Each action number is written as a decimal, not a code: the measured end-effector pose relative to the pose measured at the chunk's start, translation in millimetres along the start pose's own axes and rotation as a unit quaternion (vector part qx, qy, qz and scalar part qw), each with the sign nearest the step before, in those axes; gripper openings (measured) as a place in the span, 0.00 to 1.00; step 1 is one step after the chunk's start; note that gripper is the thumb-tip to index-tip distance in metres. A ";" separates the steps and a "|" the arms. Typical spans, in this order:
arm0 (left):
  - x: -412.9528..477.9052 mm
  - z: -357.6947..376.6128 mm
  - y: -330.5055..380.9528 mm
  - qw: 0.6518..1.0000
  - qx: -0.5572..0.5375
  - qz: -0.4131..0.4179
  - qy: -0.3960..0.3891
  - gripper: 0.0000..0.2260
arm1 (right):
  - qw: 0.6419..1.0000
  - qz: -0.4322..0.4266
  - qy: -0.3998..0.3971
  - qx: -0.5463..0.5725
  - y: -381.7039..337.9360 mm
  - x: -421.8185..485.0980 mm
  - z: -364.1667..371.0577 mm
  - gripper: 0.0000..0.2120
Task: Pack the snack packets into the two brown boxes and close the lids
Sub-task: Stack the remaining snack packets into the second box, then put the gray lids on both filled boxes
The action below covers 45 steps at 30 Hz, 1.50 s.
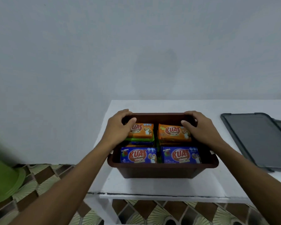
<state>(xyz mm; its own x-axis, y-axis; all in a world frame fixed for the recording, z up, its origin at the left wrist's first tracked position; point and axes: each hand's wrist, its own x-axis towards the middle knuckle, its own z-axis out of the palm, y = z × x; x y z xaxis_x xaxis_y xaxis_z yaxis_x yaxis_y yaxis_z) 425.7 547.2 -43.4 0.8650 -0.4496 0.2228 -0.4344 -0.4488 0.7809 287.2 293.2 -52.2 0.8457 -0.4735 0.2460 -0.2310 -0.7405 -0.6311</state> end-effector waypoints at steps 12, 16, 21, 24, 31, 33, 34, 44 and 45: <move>58.3 79.3 44.5 0.992 0.104 0.034 -0.066 0.20 | 0.998 0.044 -0.018 -0.033 61.2 40.1 -49.1 0.25; 59.7 81.2 41.3 0.968 0.220 0.072 -0.102 0.23 | 0.999 0.044 -0.013 -0.013 63.4 36.8 -51.6 0.23; 63.2 99.6 67.0 0.930 0.302 0.166 -0.126 0.21 | 0.990 0.094 0.037 0.093 84.5 16.0 -64.2 0.17; 64.8 130.4 100.9 0.920 0.276 0.226 -0.162 0.21 | 0.983 0.134 0.066 0.106 118.4 -11.8 -85.4 0.18; 72.7 243.8 196.7 0.880 0.262 0.337 -0.209 0.20 | 0.955 0.262 0.129 -0.043 222.2 -82.5 -132.1 0.16; 72.4 283.0 218.1 0.864 0.284 0.344 -0.233 0.21 | 0.943 0.279 0.117 -0.139 242.5 -92.0 -138.4 0.21; 71.3 300.8 225.9 0.857 0.294 0.339 -0.253 0.22 | 0.933 0.302 0.099 -0.170 248.5 -93.0 -142.2 0.25; 111.0 400.0 226.1 0.849 0.366 0.177 -0.338 0.31 | 0.927 0.365 0.023 -0.078 289.9 -57.8 -175.6 0.55; 118.4 404.4 225.1 0.851 0.364 0.170 -0.338 0.32 | 0.930 0.365 0.029 -0.035 292.4 -52.8 -178.8 0.56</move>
<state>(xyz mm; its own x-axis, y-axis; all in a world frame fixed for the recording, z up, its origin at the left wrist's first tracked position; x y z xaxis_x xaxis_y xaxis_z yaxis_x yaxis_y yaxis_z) 328.8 80.7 -77.2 0.4230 -0.8803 -0.2149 -0.8841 -0.4529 0.1153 89.0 16.5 -118.2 0.4241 -0.8856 -0.1893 -0.7666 -0.2398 -0.5956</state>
